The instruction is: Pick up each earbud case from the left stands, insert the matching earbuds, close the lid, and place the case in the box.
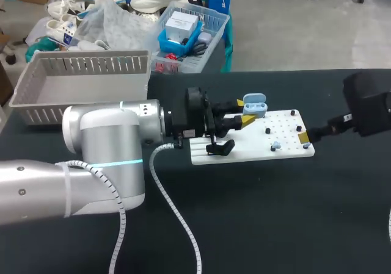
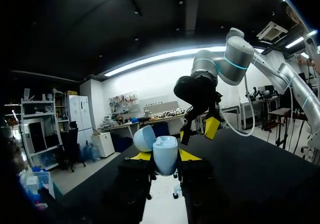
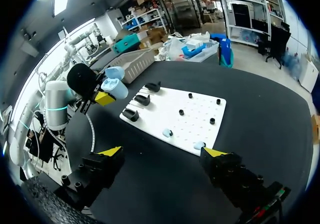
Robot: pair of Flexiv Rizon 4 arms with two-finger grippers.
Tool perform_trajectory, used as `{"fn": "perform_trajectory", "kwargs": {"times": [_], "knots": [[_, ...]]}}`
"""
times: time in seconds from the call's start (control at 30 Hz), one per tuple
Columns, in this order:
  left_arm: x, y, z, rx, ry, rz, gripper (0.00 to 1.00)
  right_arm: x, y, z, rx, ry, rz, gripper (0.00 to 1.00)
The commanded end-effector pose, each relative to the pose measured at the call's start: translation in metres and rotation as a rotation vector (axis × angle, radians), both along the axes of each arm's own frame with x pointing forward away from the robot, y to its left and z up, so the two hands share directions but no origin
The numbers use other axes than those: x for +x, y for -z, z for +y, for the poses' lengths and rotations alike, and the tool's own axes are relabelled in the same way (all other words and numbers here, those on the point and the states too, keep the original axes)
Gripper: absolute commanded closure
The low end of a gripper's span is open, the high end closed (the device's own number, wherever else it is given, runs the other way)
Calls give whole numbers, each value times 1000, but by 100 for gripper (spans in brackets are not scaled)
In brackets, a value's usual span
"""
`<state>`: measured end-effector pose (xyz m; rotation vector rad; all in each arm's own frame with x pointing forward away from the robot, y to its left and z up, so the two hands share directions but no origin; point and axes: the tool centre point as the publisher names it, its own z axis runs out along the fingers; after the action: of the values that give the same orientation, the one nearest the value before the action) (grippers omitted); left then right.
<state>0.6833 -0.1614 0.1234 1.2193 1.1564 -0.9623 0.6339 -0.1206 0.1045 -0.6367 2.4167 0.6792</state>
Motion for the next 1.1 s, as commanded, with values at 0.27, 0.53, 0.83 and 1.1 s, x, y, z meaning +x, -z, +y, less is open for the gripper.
{"fn": "perform_trajectory", "kwargs": {"times": [0.27, 0.53, 0.83, 1.1], "knots": [[0, 9, 6, -6, -23, 5, 100, 5, -2, 4, -17, 1, 11, 0], [-3, 15, 9, -6, -31, -7, 100, 5, -5, 2, -28, 6, 20, 0], [-1, 15, 10, -5, -27, -7, 100, 7, -4, 5, -31, 2, 25, 0], [-2, 14, 10, -9, -29, -5, 100, 5, -3, 6, -33, 4, 25, 0]]}}
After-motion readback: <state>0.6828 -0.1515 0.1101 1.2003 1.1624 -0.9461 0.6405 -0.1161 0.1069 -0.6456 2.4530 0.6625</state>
